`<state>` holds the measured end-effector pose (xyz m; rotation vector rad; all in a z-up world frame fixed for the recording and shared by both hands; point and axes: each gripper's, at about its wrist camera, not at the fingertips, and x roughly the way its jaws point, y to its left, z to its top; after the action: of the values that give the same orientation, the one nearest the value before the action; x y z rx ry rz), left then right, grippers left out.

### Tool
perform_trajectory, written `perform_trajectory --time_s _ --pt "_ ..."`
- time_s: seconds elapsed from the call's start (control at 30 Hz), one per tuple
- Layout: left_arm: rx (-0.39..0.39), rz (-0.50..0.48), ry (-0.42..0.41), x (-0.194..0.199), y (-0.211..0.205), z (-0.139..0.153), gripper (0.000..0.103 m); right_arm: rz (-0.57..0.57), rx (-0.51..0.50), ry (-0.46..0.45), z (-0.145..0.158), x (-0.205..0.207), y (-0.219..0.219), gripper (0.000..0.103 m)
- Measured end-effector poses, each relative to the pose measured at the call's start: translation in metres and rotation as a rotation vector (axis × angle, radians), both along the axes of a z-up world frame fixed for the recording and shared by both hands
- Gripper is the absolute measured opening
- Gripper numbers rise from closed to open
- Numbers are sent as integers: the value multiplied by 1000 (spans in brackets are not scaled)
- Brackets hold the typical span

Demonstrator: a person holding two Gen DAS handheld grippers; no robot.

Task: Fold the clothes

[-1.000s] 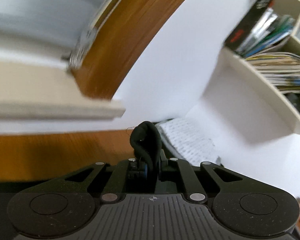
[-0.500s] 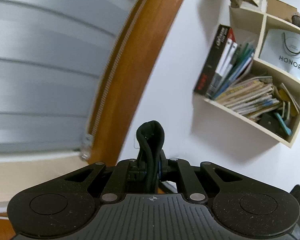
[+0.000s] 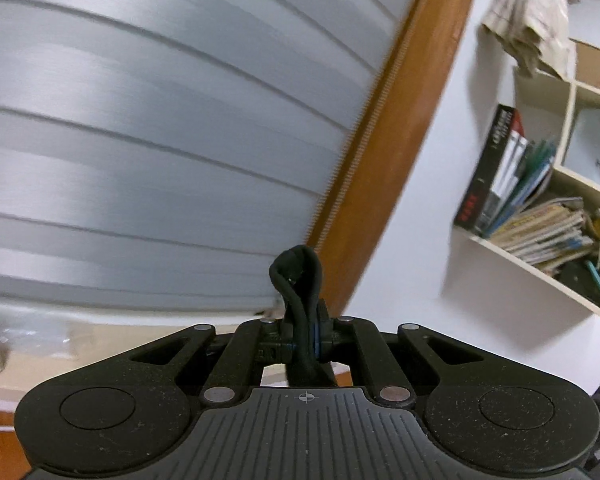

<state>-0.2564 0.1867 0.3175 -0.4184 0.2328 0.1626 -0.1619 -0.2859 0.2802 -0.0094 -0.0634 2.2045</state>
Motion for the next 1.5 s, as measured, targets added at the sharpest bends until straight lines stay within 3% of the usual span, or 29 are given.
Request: perform_trajectory --time_s 0.13,0.37,0.47,0.53,0.57,0.6,0.73,0.87,0.93,1.03,1.1,1.13,1.17,1.33,1.5 --pt "-13 41 83 -21 29 -39 7 29 -66 -53 -19 -35 28 9" --pt "-115 95 284 -43 81 -161 8 34 -287 -157 -119 -92 78 10" --pt "-133 114 354 -50 93 -198 11 43 -400 -194 -158 -108 91 21" --pt "-146 121 366 -59 98 -213 22 61 -415 -199 -168 -108 85 39" --pt "-153 126 360 -65 101 -216 25 70 -419 -200 -172 -108 82 50" --pt "-158 136 351 -71 103 -215 28 67 -414 -194 -170 -103 76 53" --pt "-48 261 334 -85 97 -193 47 20 -417 -146 -164 -58 57 53" --pt "37 325 270 -84 79 -166 49 -123 -426 -127 -179 24 22 53" --pt "66 294 238 -74 64 -157 66 -197 -440 -126 -190 66 8 52" --pt "142 212 235 -46 36 -154 68 -324 -475 -131 -202 119 -12 43" --pt "206 172 245 -24 17 -156 68 -401 -490 -147 -213 148 -25 30" --pt "240 157 244 -13 8 -157 69 -429 -500 -158 -218 160 -32 13" --pt "269 129 248 0 -1 -159 69 -454 -509 -162 -222 172 -40 9" --pt "333 5 257 46 -37 -172 72 -577 -551 -121 -247 209 -72 13" --pt "345 -82 284 79 -56 -200 73 -586 -531 -66 -266 222 -100 12"
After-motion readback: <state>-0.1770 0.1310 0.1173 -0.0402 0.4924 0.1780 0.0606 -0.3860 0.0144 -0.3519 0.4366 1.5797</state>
